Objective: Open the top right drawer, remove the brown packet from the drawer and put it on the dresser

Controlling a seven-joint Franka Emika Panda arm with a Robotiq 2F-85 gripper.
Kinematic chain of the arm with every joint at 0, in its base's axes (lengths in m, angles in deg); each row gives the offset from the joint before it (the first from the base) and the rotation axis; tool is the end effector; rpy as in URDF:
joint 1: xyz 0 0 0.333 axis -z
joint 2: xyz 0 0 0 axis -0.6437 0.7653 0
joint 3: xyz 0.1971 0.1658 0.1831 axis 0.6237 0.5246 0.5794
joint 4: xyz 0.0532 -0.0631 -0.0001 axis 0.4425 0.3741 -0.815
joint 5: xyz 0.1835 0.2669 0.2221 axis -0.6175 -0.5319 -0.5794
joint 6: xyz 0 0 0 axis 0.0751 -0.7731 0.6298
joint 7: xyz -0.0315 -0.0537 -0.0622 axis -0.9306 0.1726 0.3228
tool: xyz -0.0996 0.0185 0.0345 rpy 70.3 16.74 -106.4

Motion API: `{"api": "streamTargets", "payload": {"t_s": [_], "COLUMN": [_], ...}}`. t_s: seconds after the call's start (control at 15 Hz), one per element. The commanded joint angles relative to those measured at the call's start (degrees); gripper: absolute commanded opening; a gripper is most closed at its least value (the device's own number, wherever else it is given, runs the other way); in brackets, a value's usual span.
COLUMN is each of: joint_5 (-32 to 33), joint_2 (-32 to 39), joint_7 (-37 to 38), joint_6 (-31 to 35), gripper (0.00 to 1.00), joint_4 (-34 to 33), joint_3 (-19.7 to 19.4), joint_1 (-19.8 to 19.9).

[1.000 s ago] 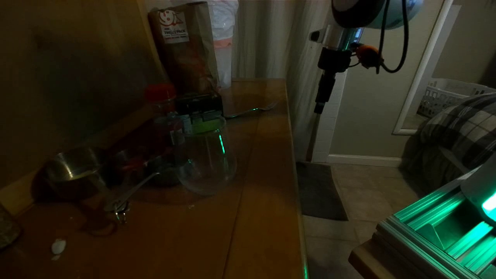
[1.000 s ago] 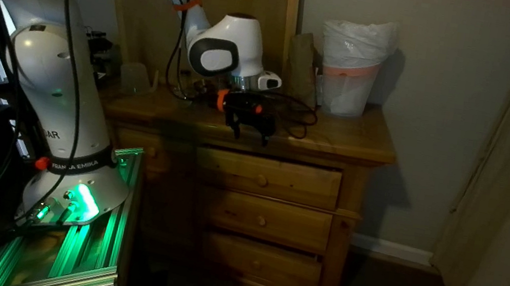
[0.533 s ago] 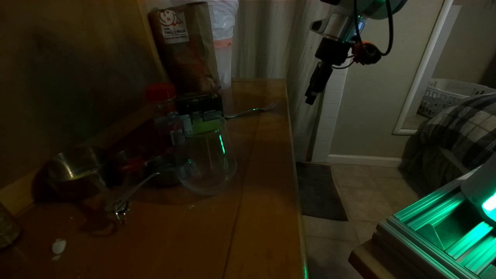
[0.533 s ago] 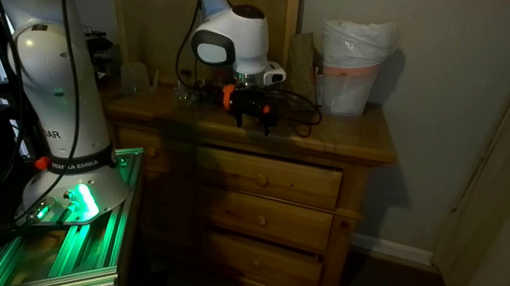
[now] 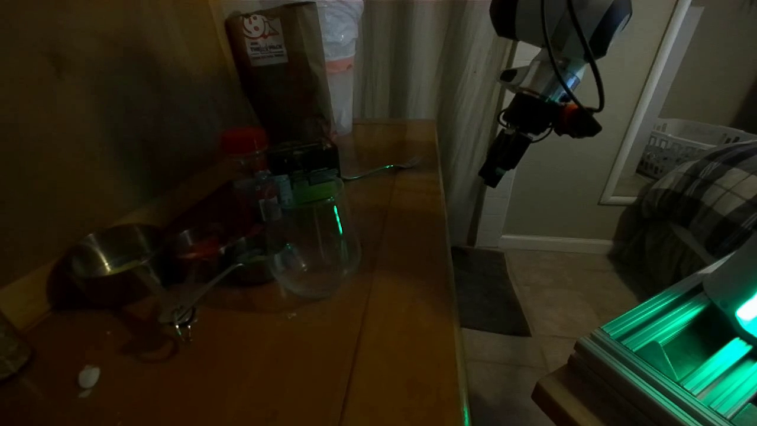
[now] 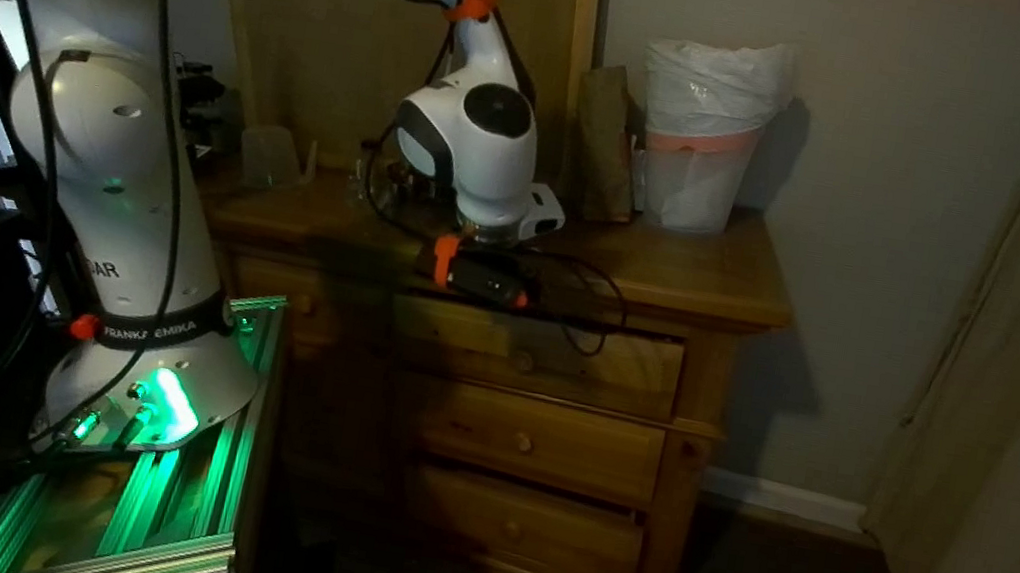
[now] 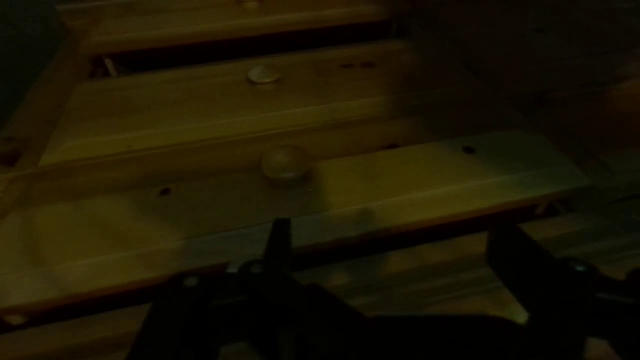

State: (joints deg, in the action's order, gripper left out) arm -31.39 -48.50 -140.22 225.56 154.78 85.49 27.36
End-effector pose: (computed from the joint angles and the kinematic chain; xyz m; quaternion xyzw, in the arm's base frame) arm 0.3773 0.0259 0.1808 -0.8761 -0.4216 -0.1440 0.1843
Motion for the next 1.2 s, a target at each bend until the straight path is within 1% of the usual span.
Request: {"api": "streamTargets", "payload": {"t_s": [0.0,0.2,0.33,0.4,0.47,0.53,0.6,0.8,0.87,1.13], "joint_5": [-10.7,-20.6,-25.5,-26.8,-26.2,-23.7,-23.5,-23.9,-25.3,-26.6], "joint_2": [9.0,14.5,17.0,17.9,18.5,16.2,17.0,17.9,19.4,23.0], "joint_7": [-10.9,-17.8,-21.2,-22.2,-21.3,-19.3,-19.2,-19.2,-20.7,-21.7], "joint_6": [-1.7,-2.9,-4.5,-5.4,-7.0,-5.0,-5.3,-5.8,-5.8,-9.5], "gripper": [1.00,1.00,1.00,1.00,1.00,1.00,1.00,1.00,1.00,1.00], "joint_4": [-4.3,-7.6,-9.5,-10.3,-10.7,-8.5,-9.3,-10.1,-11.2,-13.2], "joint_3": [0.7,1.0,0.7,0.6,0.6,0.3,1.8,1.8,1.3,1.0], "joint_1": [1.1,1.6,1.8,1.8,1.9,1.0,2.8,2.8,3.4,6.3]}}
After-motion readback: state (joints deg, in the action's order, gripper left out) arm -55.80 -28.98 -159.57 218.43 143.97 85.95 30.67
